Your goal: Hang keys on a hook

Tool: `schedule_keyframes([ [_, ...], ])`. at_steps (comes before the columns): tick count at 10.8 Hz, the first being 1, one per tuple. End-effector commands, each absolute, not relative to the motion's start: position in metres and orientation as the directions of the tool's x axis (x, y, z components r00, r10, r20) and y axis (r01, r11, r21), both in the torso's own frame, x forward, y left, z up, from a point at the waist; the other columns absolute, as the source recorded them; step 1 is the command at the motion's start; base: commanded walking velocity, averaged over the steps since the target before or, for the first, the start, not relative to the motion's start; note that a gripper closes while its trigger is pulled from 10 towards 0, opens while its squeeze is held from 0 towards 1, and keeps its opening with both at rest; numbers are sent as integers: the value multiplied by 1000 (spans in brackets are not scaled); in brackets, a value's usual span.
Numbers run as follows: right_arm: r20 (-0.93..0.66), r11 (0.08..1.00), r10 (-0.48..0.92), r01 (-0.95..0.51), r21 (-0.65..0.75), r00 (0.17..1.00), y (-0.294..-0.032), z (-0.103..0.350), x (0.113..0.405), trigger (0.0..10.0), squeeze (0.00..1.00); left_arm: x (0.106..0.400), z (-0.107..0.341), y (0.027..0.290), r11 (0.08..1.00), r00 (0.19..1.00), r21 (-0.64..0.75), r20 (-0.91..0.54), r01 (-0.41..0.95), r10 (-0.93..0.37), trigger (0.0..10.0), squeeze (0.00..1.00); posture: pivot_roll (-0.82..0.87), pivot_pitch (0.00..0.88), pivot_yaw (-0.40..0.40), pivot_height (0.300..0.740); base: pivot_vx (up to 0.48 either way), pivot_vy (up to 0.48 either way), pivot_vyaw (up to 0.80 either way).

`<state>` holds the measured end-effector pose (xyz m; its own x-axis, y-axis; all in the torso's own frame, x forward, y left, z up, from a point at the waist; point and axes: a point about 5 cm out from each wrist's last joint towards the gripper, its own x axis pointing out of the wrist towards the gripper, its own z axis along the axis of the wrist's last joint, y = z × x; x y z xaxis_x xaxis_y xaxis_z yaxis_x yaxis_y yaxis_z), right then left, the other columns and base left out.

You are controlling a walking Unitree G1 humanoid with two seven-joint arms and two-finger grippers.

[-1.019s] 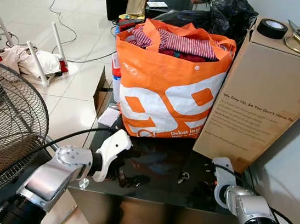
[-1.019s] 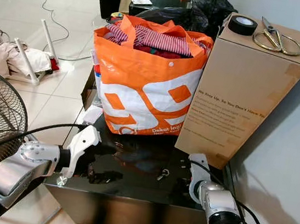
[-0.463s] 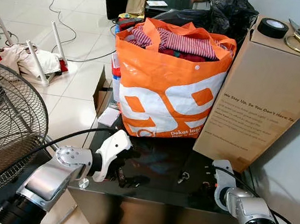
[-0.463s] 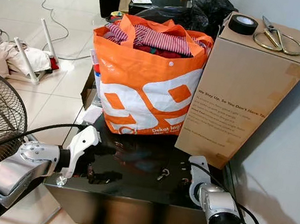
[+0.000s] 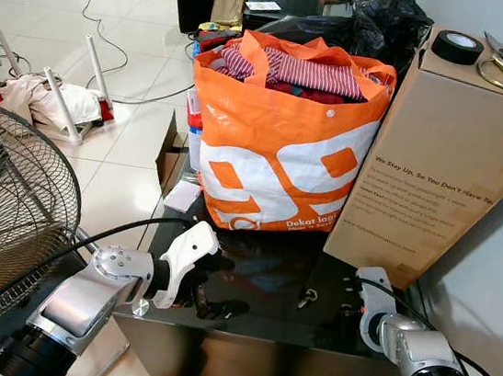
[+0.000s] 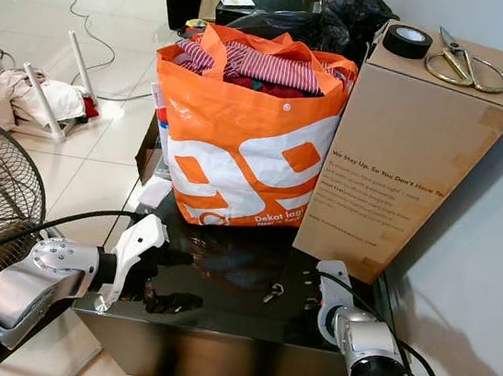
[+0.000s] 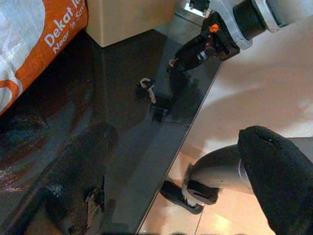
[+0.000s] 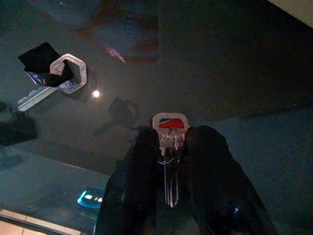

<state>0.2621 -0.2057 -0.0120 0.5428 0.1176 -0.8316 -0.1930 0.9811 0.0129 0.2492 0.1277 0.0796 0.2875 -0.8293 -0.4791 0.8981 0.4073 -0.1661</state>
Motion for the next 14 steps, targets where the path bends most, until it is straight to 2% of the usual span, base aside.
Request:
schedule_keyframes([
  [1,-832,978,112,-210,-5,543,-208,-10,263,0,0,252,81,129,406,283,-169,-484,898,-828,10000,196,-152,0,38,740,0,0,0],
  [3,-801,972,138,-235,-3,582,-203,-3,269,0,0,253,81,129,407,285,-169,-483,898,-828,10000,196,-154,0,37,740,0,0,0],
  [4,-753,964,185,-264,15,631,-195,5,274,0,0,254,82,129,410,290,-163,-481,898,-827,10000,192,-148,0,33,740,0,0,0],
  [8,-710,965,204,-262,28,674,-195,12,270,0,0,256,83,132,413,297,-148,-485,899,-822,10000,192,-149,0,46,740,0,0,0],
  [10,-522,957,284,-208,201,804,-195,45,272,0,0,259,85,133,427,335,-102,-472,898,-816,10000,192,-149,0,47,740,0,0,0],
  [11,-414,925,326,-195,327,850,-193,59,272,0,0,261,86,133,448,370,-73,-457,891,-809,10000,196,-151,0,48,740,0,0,0],
  [12,-223,838,332,-178,515,917,-201,85,261,0,0,265,87,133,507,445,-40,-421,861,-790,10000,196,-157,0,54,740,0,0,0],
  [14,-194,816,326,-172,552,925,-204,87,252,0,0,266,86,133,510,447,-47,-418,859,-791,10000,196,-158,0,57,740,0,0,0],
])
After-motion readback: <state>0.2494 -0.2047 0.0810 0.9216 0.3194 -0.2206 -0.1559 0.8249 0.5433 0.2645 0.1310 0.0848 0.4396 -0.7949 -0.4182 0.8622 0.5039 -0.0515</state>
